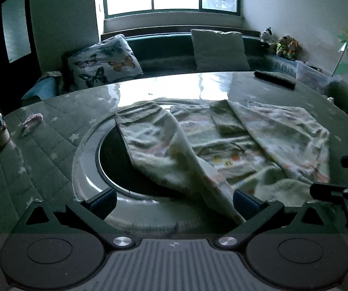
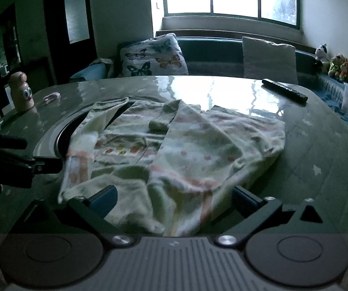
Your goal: Fold clothes
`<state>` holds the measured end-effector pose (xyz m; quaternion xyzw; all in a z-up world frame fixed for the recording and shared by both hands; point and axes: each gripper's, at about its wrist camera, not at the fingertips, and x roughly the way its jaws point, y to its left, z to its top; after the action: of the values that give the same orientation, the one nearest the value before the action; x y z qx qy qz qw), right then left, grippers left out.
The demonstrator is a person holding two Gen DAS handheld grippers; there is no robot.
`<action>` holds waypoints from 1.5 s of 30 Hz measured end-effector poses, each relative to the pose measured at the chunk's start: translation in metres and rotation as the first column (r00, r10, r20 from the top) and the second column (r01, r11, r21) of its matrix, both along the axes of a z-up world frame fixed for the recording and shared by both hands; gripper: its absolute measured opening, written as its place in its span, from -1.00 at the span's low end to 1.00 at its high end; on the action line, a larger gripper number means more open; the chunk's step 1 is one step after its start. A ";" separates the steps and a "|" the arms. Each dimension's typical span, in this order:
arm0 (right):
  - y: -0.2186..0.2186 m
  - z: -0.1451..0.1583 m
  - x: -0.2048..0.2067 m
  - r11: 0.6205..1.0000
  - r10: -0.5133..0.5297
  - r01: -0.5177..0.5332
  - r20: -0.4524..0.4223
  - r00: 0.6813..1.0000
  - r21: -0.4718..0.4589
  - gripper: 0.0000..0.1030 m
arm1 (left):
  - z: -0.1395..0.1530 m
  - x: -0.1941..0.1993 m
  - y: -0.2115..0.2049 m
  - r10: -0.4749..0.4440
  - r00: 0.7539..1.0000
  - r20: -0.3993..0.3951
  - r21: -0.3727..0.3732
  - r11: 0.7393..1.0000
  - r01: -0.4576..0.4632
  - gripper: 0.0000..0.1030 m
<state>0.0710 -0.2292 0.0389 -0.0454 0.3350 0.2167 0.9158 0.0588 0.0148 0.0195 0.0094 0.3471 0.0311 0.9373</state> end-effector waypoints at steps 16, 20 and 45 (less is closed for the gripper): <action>0.031 -0.003 0.118 1.000 0.022 -0.022 -0.021 1.000 -0.009 0.60 | 0.003 0.085 -0.002 -0.003 1.000 -0.009 0.051 0.999 0.004 0.76; 0.044 -0.007 0.152 0.999 0.032 -0.031 -0.036 0.999 0.006 0.40 | 0.000 0.108 0.000 -0.006 0.999 -0.033 0.059 0.998 0.008 0.71; 0.041 -0.004 0.177 1.000 -0.011 0.011 -0.019 1.000 0.004 -0.89 | -0.005 0.088 0.041 0.063 0.997 -0.036 -0.019 0.998 -0.064 -0.93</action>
<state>0.2477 -0.1880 0.0348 -0.0396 0.3435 0.2128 0.9139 0.1463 0.0555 0.0142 -0.0104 0.3640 0.0573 0.9296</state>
